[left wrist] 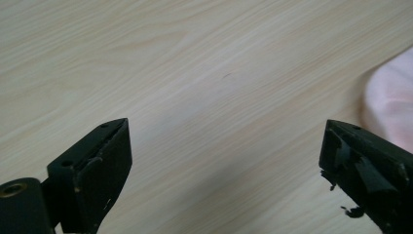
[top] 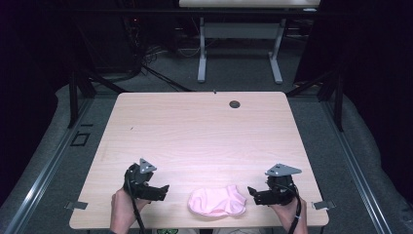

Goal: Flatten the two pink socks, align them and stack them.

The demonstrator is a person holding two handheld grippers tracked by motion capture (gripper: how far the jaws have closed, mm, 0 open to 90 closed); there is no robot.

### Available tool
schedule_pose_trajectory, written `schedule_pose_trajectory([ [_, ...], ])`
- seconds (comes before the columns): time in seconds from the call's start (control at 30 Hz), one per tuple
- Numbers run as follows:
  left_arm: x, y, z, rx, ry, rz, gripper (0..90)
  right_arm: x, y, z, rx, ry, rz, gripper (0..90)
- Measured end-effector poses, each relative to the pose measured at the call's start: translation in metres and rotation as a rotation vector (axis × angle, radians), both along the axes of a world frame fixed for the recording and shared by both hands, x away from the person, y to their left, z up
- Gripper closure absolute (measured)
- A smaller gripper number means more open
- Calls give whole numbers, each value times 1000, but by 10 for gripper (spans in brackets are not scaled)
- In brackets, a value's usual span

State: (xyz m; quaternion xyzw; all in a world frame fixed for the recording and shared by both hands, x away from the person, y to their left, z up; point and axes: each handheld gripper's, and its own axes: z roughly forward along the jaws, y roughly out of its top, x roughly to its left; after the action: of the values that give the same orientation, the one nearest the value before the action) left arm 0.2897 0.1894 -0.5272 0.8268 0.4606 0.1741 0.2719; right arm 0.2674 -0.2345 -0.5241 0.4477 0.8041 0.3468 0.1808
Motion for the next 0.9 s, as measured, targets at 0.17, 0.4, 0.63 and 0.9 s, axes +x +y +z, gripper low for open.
schedule_pose_trajectory([
  [0.17,3,27,-18,12,16,80,12,1,-26,-6,-27,-6,-79,13],
  [0.4,10,60,-44,12,10,192,1,11,-62,-33,-40,29,-200,0],
  [0.63,14,79,-58,-47,-26,247,0,25,-84,-61,-52,50,-231,0],
  [0.9,11,86,-66,-91,-108,241,0,24,-92,-66,-16,7,-244,0],
])
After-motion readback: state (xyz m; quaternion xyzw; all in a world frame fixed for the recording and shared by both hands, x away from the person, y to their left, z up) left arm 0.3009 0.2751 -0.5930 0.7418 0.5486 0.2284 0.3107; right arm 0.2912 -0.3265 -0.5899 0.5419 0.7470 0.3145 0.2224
